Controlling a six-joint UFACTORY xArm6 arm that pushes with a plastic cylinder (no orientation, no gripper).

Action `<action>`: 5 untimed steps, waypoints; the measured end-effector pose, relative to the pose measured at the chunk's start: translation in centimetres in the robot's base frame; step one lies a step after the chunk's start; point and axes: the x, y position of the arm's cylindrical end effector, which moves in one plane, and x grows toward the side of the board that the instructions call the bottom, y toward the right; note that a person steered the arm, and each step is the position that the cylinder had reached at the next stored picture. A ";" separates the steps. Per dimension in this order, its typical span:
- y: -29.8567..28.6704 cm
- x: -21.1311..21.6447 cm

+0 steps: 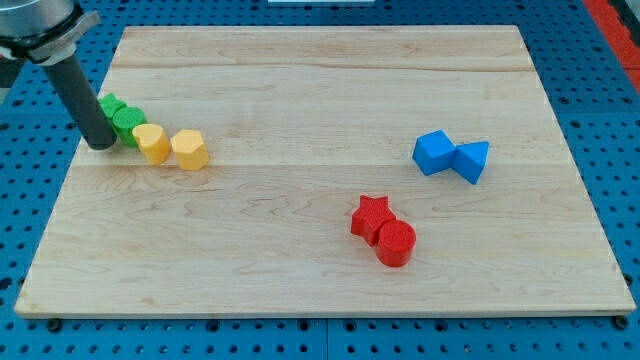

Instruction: Place green star to the top of the board

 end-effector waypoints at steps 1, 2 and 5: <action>0.0 -2.4; -1.2 -3.8; -1.0 -7.0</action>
